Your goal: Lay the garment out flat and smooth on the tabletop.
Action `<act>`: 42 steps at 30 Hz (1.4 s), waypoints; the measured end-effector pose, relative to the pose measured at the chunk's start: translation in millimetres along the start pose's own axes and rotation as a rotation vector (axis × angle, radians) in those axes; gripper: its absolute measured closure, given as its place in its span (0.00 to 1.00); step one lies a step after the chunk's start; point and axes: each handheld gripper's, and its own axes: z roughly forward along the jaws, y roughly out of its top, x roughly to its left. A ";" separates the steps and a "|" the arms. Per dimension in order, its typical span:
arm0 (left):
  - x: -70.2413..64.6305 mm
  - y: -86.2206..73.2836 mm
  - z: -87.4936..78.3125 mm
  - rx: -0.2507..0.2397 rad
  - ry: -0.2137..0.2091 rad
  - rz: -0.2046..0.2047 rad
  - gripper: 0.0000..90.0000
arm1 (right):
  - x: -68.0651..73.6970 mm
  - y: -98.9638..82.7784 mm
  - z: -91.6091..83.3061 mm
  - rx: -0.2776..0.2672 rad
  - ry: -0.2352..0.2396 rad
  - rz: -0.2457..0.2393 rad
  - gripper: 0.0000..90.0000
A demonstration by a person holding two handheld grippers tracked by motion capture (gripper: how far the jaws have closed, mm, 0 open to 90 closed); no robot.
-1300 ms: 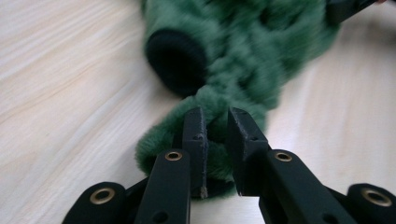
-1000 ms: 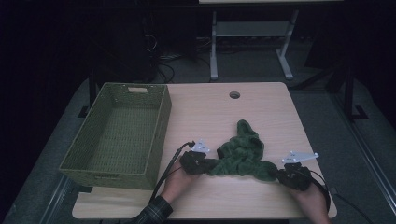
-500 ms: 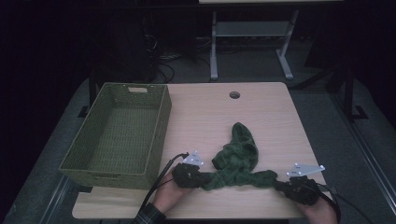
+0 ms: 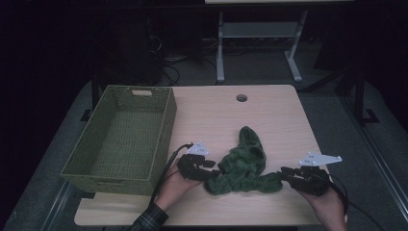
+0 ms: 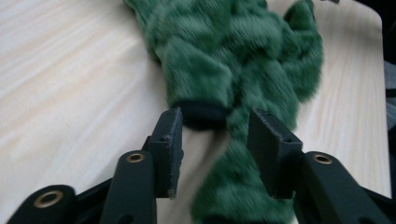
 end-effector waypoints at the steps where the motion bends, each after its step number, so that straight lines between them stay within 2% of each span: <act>1: 4.4 2.8 5.8 0.008 0.003 -0.002 0.55 | 0.7 11.3 3.0 -0.019 0.020 -0.006 0.76; 2: 4.4 2.8 5.8 0.008 0.003 -0.002 0.54 | 0.7 11.3 3.0 -0.019 0.020 -0.006 0.76; 4: 9.2 5.4 14.8 0.030 -0.008 -0.005 0.52 | 2.4 27.8 9.3 -0.028 0.038 -0.018 0.72; 7: 12.3 4.7 23.4 0.048 -0.016 -0.005 0.51 | 5.4 41.8 16.6 -0.033 0.048 -0.034 0.70; 9: 14.2 4.1 27.5 0.055 -0.023 -0.009 0.51 | 6.8 46.1 19.3 -0.033 0.049 -0.038 0.69; 12: 15.9 4.8 31.6 0.055 -0.033 -0.013 0.54 | 9.8 59.8 28.9 -0.032 0.046 -0.073 0.68; 15: 17.6 6.8 34.4 0.045 -0.037 -0.010 0.66 | 10.2 68.4 36.8 -0.026 0.039 -0.080 0.73; 17: 19.6 8.6 35.7 0.051 -0.031 0.007 0.75 | 10.2 72.7 41.5 -0.021 0.041 -0.085 0.80; 18: 20.3 9.5 35.8 0.052 -0.034 0.009 0.83 | 10.2 74.6 42.8 -0.026 0.042 -0.092 0.87; 19: 20.5 11.2 35.2 0.045 -0.031 0.008 0.87 | 10.2 75.6 43.1 -0.027 0.041 -0.095 0.88; 24: 22.5 20.0 18.4 -0.014 0.023 0.016 0.90 | 4.8 77.7 36.3 -0.055 0.027 -0.096 0.90; 25: 23.4 22.3 11.2 -0.047 0.044 0.008 0.90 | 3.2 77.7 33.3 -0.068 0.027 -0.095 0.90; 26: 23.7 23.4 8.1 -0.057 0.052 0.007 0.91 | 1.2 77.7 29.3 -0.086 0.024 -0.091 0.90; 28: 23.6 28.7 -6.2 -0.096 0.096 0.020 0.91 | -1.4 77.8 23.5 -0.112 0.028 -0.084 0.91; 32: 21.1 36.1 -29.3 -0.180 0.155 0.035 0.91 | -6.6 77.3 14.9 -0.165 0.041 -0.084 0.91; 34: 21.3 37.3 -35.0 -0.199 0.177 0.035 0.91 | -8.7 76.4 14.6 -0.179 0.047 -0.076 0.91; 36: 23.8 35.6 -33.8 -0.190 0.188 0.024 0.91 | -12.2 74.6 20.3 -0.169 0.047 -0.069 0.92; 37: 25.9 33.8 -30.1 -0.171 0.188 0.015 0.91 | -14.8 72.9 25.9 -0.155 0.042 -0.064 0.92; 38: 28.2 31.1 -24.3 -0.157 0.183 0.002 0.91 | -17.7 70.3 32.9 -0.134 0.038 -0.056 0.92; 39: 32.8 26.7 -15.4 -0.107 0.177 -0.002 0.91 | -21.6 67.2 40.9 -0.107 0.036 -0.044 0.92; 40: 34.8 24.2 -10.0 -0.095 0.173 -0.014 0.91 | -27.3 60.9 52.7 -0.070 0.032 -0.024 0.93; 42: 39.9 19.2 0.7 -0.065 0.162 -0.032 0.91 | -32.9 54.1 63.6 -0.023 0.034 -0.002 0.93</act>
